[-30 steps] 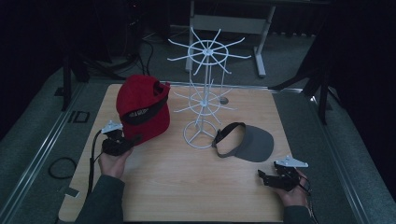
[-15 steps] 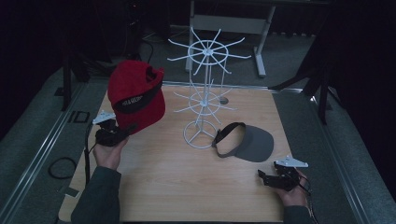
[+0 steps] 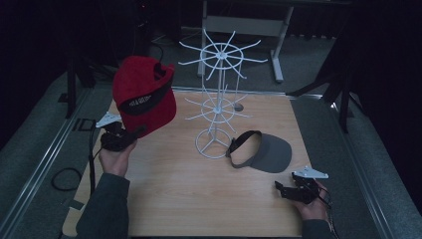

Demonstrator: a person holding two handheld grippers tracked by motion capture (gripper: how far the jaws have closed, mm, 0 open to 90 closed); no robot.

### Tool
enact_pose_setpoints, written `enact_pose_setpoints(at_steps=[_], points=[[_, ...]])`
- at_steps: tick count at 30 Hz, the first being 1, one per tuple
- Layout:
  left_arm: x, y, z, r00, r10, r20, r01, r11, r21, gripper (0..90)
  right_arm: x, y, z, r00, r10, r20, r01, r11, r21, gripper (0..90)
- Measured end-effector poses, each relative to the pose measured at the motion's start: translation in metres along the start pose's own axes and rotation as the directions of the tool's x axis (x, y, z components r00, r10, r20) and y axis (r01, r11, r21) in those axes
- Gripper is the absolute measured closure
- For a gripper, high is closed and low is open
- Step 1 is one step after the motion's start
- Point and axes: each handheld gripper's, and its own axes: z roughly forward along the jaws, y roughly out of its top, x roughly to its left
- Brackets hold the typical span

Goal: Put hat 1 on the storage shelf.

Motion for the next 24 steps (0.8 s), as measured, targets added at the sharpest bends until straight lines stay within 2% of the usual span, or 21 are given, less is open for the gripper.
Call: enact_pose_setpoints(at_steps=[14, 24], points=[[-0.001, 0.018, -0.005, 0.9999, 0.008, -0.012, -0.008, 0.9997, -0.022, 85.9, 0.000, 0.000, 0.000, 1.0000, -0.001, 0.000, 0.001, 1.000, -0.001, 18.5], [-0.003, 0.030, -0.007, 0.9999, 0.015, 0.005, -0.014, 0.9986, -0.051, 85.9, 0.000, 0.000, 0.000, 1.0000, -0.001, 0.001, 0.001, 1.000, -0.001, 18.5]])
